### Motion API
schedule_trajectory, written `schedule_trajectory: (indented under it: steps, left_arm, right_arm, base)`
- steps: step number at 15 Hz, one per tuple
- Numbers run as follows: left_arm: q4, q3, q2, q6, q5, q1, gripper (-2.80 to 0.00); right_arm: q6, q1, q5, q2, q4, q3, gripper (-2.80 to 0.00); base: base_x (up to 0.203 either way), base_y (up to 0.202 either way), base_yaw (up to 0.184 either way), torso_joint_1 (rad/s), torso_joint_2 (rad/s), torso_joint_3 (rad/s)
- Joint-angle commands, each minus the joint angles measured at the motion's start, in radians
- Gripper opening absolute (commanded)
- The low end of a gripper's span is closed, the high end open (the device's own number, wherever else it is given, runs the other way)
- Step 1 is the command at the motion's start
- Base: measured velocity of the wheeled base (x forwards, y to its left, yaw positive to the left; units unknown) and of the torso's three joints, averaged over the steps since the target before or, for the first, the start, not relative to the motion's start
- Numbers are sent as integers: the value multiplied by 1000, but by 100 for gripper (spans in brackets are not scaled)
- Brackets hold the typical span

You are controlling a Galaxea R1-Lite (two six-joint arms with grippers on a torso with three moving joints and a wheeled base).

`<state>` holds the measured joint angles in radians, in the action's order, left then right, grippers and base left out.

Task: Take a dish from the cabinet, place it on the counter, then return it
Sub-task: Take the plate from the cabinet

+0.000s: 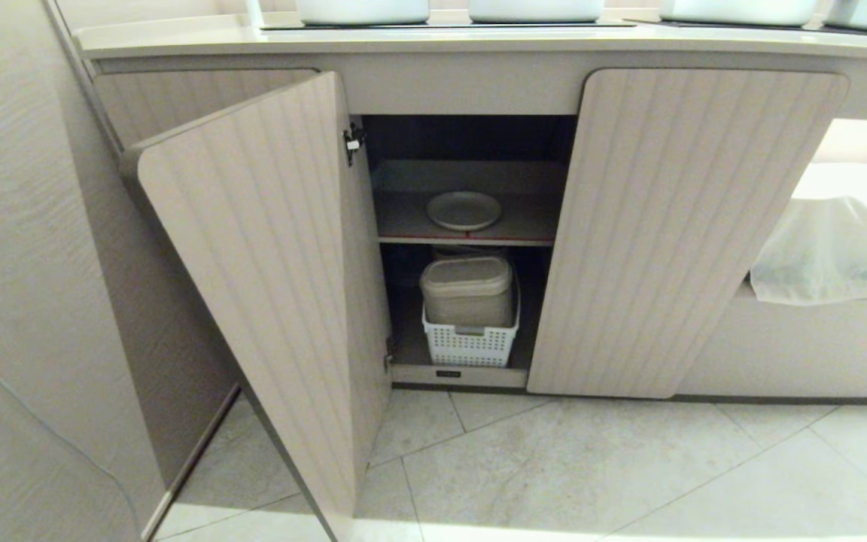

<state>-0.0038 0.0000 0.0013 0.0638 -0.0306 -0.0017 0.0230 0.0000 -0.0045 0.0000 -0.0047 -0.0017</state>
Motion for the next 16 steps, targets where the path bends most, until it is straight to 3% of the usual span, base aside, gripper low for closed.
schedule_trajectory:
  steps: [1,12,16]
  left_arm:
    - [-1,0,0,1,0,0,-280]
    - [-1,0,0,-1,0,0,-280]
    - [-1,0,0,-1,0,0,-280]
  right_arm:
    - [0,0,0,0,0,0,-280]
    - [0,0,0,0,0,0,-280]
    - [0,0,0,1,0,0,-280]
  base:
    - [0,0,0,0,0,0]
    - [0,0,0,0,0,0]
    - [1,-176,0,2,1,3]
